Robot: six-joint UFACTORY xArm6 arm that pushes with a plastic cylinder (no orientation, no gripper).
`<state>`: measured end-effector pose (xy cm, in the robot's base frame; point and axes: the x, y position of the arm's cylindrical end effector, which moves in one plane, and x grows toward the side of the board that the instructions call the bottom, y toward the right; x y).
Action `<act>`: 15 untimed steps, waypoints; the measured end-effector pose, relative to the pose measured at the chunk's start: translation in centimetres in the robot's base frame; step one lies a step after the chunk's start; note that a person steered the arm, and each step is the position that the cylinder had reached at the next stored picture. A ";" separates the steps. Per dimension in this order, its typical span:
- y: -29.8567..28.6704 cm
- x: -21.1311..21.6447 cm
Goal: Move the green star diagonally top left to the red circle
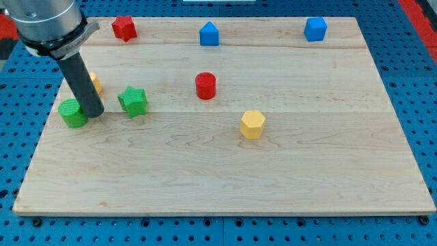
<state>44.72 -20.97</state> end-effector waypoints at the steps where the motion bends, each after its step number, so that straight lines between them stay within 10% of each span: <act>1: 0.1 0.4; 14: 10.9 -6.2; 15: 19.9 -6.9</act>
<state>37.86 -1.03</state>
